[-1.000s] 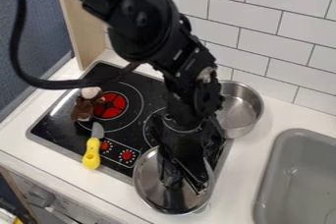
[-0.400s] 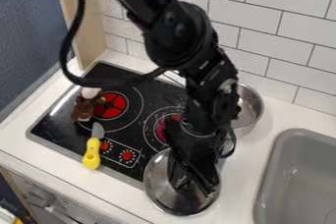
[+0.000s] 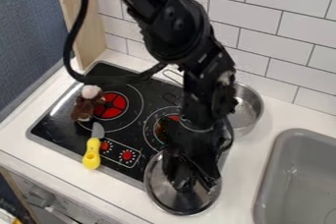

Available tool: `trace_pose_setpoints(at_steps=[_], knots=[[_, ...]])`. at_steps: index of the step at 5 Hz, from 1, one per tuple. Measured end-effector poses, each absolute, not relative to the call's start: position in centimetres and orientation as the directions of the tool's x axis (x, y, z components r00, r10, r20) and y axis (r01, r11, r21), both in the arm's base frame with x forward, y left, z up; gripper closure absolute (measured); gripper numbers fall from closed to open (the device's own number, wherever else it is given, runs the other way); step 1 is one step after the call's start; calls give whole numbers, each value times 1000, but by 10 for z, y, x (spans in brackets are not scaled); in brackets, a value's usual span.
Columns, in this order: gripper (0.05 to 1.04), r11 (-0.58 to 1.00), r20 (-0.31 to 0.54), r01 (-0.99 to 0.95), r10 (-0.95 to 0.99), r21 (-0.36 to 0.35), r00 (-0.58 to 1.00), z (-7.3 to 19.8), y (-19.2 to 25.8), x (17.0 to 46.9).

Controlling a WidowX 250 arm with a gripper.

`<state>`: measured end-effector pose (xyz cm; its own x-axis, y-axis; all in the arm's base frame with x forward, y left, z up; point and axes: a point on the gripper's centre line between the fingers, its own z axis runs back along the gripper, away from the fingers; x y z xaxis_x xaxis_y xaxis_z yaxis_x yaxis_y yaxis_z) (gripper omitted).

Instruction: Moved the silver lid to the bottom right of the stove

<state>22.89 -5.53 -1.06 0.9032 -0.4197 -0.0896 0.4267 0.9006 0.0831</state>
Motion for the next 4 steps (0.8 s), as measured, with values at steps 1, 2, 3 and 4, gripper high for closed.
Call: trace_pose_setpoints(at_steps=[1, 2, 3, 4], knots=[[288, 897, -86, 435, -428, 82, 899, -7, -53, 223], [75, 901, -32, 425, -423, 88, 905, 12, -51, 224], [75, 913, 7, 405, -406, 44, 914, 32, -47, 223], [82, 903, 81, 428, -430, 36, 899, 53, -46, 224]])
